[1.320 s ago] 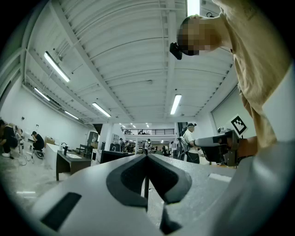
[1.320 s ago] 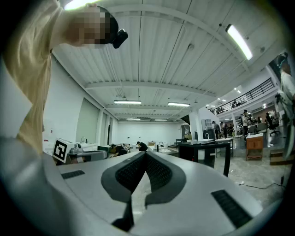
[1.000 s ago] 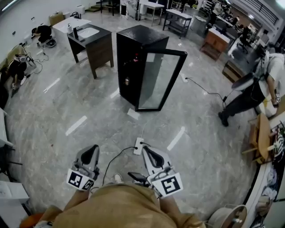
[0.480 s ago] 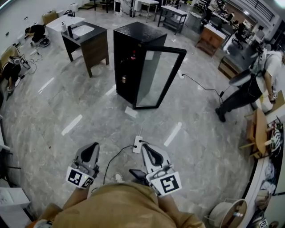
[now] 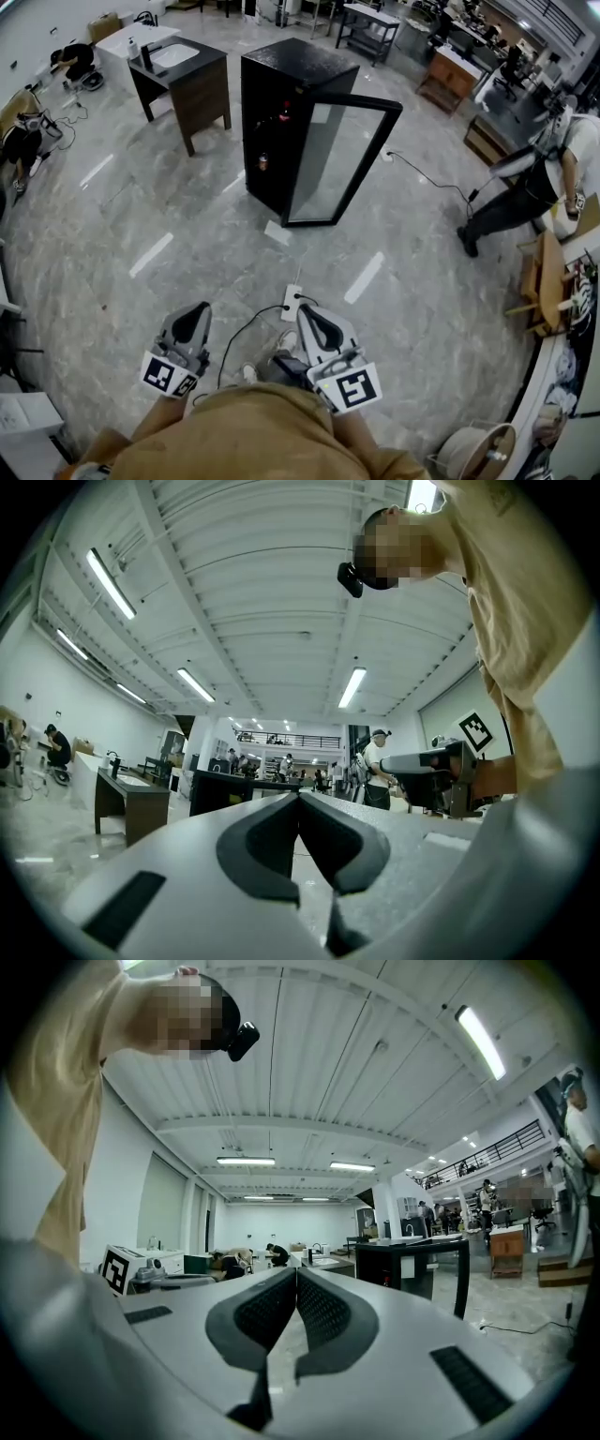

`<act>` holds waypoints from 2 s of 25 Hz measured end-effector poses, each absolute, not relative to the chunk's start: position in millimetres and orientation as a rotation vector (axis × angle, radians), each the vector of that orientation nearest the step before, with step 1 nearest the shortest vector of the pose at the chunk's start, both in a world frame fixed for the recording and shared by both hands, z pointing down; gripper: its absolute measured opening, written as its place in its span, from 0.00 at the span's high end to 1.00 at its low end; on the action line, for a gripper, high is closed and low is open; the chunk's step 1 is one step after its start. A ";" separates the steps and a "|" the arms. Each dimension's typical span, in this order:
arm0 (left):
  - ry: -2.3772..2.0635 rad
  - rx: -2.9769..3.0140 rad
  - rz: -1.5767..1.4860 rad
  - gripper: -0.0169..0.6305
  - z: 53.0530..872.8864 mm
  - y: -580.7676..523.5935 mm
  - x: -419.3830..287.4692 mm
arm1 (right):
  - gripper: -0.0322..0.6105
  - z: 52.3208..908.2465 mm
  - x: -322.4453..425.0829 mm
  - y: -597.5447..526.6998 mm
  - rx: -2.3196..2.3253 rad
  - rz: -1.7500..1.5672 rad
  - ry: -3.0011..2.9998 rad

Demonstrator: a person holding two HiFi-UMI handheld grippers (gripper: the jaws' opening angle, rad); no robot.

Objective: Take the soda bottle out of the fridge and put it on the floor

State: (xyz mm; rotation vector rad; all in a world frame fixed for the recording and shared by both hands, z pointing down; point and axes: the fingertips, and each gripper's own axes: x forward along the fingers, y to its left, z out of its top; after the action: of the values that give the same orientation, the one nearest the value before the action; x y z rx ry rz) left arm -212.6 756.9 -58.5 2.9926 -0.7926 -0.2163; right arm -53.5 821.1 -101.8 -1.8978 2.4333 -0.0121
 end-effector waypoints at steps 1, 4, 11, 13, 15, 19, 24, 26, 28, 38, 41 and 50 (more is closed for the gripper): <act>-0.809 2.989 -0.214 0.97 -58.0 749.1 -210.5 | 0.95 -101.0 -49.5 812.2 -1.887 -0.011 2.436; -0.850 2.983 -0.200 0.97 -60.3 726.8 -196.9 | 0.95 -104.9 -32.8 784.4 -1.846 -0.001 2.436; -0.924 3.015 -0.231 0.97 -84.9 675.4 -138.1 | 0.95 -122.5 21.9 722.1 -1.751 0.064 2.466; -0.953 3.018 -0.245 0.97 -89.3 663.4 -122.3 | 0.95 -128.4 34.7 707.5 -1.714 0.084 2.476; -0.981 3.016 -0.261 0.97 -90.7 654.3 -109.3 | 0.95 -129.9 45.8 697.6 -1.679 0.099 2.494; -1.022 2.993 -0.254 0.97 -86.8 642.1 -90.8 | 0.95 -125.5 69.5 683.2 -1.647 0.081 2.498; -1.053 2.982 -0.235 0.97 -86.8 633.3 -76.1 | 0.95 -118.4 89.3 678.5 -1.637 0.047 2.516; -1.055 2.991 -0.234 0.97 -90.8 630.6 -69.5 | 0.95 -118.3 95.7 676.0 -1.635 0.036 2.515; -1.049 3.005 -0.239 0.97 -94.4 625.5 -63.7 | 0.95 -120.7 99.2 671.5 -1.631 0.047 2.512; -0.946 3.026 -0.223 0.97 -82.4 582.1 -37.5 | 0.95 -119.5 119.8 635.6 -1.706 0.075 2.445; -0.923 3.016 -0.224 0.97 -79.0 553.1 -37.9 | 0.95 -114.3 120.9 612.0 -1.744 0.052 2.434; -0.840 2.970 -0.191 0.97 -64.6 431.0 -63.6 | 0.95 -114.6 87.6 492.2 -1.792 -0.006 2.406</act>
State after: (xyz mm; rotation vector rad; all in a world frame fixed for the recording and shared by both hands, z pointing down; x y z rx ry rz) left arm -63.6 431.0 -64.6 2.9705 -0.8401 -0.1906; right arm 87.6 492.2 -114.6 -1.7924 2.4058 -0.0063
